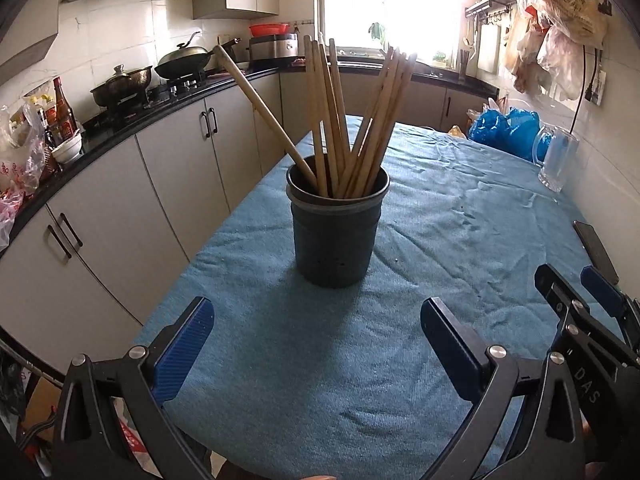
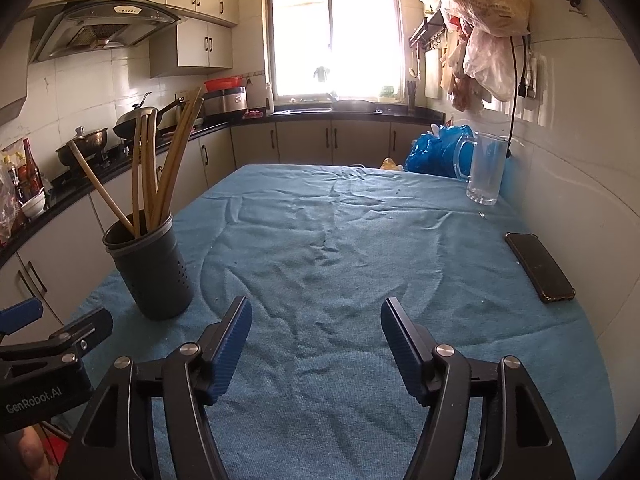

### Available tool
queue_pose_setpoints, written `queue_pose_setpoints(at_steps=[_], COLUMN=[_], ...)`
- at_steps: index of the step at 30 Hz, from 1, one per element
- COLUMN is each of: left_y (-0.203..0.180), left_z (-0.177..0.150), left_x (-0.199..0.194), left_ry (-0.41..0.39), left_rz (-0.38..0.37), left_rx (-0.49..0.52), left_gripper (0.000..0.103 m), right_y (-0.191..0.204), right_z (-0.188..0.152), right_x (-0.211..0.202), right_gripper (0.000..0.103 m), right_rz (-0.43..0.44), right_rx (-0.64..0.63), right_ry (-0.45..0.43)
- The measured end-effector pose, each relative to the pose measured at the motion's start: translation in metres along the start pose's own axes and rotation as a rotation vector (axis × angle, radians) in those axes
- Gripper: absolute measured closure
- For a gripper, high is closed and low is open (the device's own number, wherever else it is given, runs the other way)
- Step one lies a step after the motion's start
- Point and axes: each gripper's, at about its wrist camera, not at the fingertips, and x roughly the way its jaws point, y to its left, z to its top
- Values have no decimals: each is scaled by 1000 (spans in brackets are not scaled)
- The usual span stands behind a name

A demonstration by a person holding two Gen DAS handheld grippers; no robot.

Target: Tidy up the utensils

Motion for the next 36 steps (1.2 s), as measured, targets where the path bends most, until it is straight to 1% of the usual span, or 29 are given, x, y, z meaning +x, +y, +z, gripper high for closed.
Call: queue_pose_setpoints(at_steps=[36], left_y=[9], left_z=[-8], left_x=[7], left_ry=[45], left_rz=[-3], left_rx=[-21], left_gripper=[0], right_y=[11], right_z=[-5], right_x=[-2], right_gripper=[28], right_rz=[-9], right_rx=[-15], right_ry=[4])
